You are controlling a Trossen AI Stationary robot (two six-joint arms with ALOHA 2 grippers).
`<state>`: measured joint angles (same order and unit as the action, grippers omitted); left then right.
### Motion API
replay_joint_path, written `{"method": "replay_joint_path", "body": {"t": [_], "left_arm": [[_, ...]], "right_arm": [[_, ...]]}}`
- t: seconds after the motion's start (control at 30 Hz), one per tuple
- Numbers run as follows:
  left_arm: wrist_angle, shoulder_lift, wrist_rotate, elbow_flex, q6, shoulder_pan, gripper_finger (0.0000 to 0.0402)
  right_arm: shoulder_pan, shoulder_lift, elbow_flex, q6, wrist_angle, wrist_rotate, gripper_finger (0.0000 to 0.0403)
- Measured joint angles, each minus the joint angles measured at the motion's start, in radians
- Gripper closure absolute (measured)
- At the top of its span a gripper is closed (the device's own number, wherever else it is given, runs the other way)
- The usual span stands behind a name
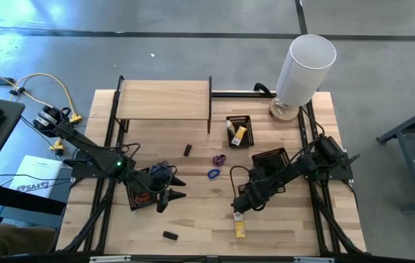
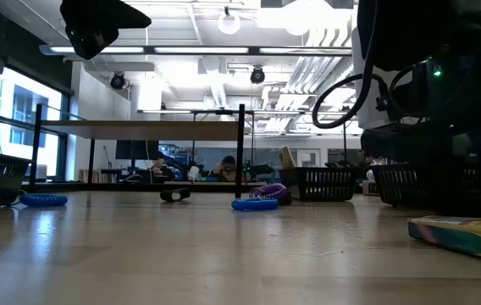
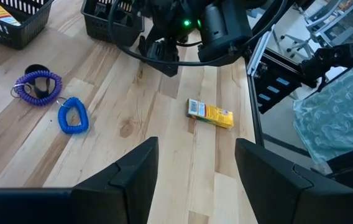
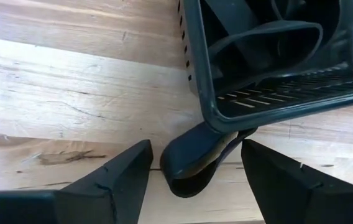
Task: Pick & Place Office Desk Supplies
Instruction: Put the black rubberband into the bottom right black bin
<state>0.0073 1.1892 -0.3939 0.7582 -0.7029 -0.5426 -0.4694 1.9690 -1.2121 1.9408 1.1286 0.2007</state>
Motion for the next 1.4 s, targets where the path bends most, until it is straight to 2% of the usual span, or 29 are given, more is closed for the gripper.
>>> {"method": "replay_joint_path", "body": {"t": [0.17, 0.5, 0.7, 1.03, 1.4], "left_arm": [[0.0, 0.0, 0.0, 0.0, 0.0, 0.0, 0.0195], [0.0, 0.0, -0.001, 0.0, -0.002, 0.0, 0.0195], [0.0, 0.0, -0.001, 0.0, -0.002, 0.0, 0.0195], [0.001, 0.0, -0.002, 0.0, -0.01, 0.0, 0.0195], [0.012, -0.001, -0.003, 0.0, -0.028, 0.024, 0.0195]], "right_arm": [[0.0, 0.001, 0.0, 0.0, -0.003, 0.001, 0.0199], [-0.002, 0.002, 0.001, -0.008, -0.02, 0.014, 0.0329], [-0.002, 0.002, 0.002, -0.056, -0.022, 0.012, 0.0392], [-0.029, -0.009, 0.001, -0.083, -0.004, -0.007, 0.0398], [-0.139, -0.164, -0.108, -0.099, 0.152, -0.053, 0.0398]]}}
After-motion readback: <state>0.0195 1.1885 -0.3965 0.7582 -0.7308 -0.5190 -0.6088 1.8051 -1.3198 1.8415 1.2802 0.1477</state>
